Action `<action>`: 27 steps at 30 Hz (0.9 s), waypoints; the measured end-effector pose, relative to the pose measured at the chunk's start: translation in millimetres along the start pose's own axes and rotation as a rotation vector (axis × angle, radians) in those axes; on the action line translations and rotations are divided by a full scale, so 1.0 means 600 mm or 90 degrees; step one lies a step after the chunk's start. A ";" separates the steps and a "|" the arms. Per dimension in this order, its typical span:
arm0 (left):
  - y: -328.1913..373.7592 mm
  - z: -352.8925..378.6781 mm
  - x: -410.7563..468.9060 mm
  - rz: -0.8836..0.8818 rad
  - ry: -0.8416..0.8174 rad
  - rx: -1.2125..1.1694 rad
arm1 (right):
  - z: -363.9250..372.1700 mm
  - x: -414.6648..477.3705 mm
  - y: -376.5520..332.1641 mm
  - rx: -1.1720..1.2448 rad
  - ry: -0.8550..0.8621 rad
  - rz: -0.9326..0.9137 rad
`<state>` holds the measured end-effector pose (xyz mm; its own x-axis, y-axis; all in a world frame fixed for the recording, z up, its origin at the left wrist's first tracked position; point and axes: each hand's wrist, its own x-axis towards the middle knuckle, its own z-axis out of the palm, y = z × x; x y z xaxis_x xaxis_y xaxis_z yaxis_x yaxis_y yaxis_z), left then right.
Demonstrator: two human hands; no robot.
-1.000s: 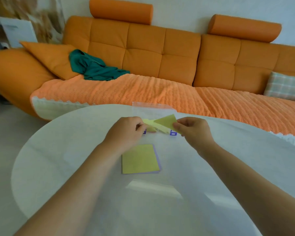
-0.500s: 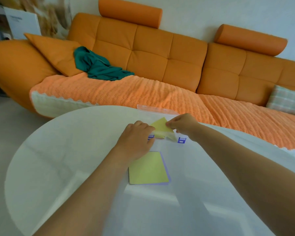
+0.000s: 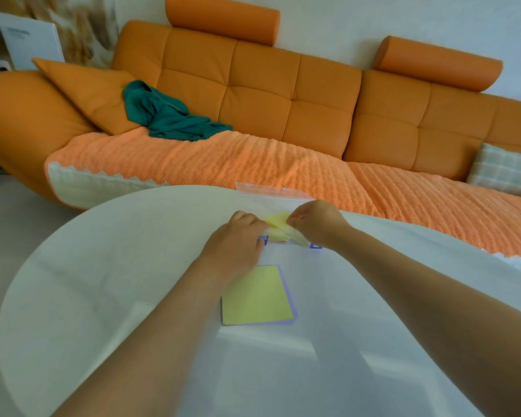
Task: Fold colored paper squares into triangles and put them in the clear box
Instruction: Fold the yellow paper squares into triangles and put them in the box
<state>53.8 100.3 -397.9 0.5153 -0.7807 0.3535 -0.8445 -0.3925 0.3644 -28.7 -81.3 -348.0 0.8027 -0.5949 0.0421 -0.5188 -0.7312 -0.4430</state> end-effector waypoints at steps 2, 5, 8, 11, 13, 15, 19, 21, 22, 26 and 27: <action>-0.005 0.002 0.002 0.002 -0.002 -0.022 | 0.000 -0.008 0.003 0.006 -0.027 -0.007; -0.010 0.002 0.005 0.014 -0.018 -0.028 | -0.012 -0.019 0.005 0.032 0.023 -0.043; -0.008 -0.004 0.003 0.011 -0.008 -0.043 | -0.020 -0.038 -0.002 0.053 0.076 -0.106; 0.001 -0.020 -0.003 0.016 0.069 -0.044 | -0.021 -0.068 -0.013 0.061 0.085 -0.171; 0.006 -0.035 -0.012 0.022 0.127 -0.015 | -0.016 -0.091 -0.020 0.063 0.017 -0.190; 0.010 -0.048 -0.025 0.008 0.130 -0.017 | -0.008 -0.115 -0.022 0.040 -0.093 -0.213; 0.010 -0.068 -0.060 -0.087 -0.099 -0.056 | 0.014 -0.150 -0.023 -0.076 -0.223 -0.226; 0.007 -0.073 -0.080 -0.112 -0.239 -0.007 | 0.019 -0.158 -0.026 -0.113 -0.236 -0.217; 0.007 -0.075 -0.089 -0.109 -0.285 0.035 | 0.020 -0.160 -0.028 -0.116 -0.238 -0.210; 0.006 -0.075 -0.104 -0.101 -0.290 0.058 | 0.018 -0.160 -0.039 -0.117 -0.244 -0.196; 0.004 -0.075 -0.104 -0.110 -0.278 0.031 | 0.017 -0.159 -0.042 -0.116 -0.252 -0.187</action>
<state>26.1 169.8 -380.3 0.5479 -0.8296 -0.1079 -0.7631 -0.5484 0.3419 -89.3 -2.6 -349.8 0.9532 -0.2109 -0.2166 -0.2703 -0.9154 -0.2984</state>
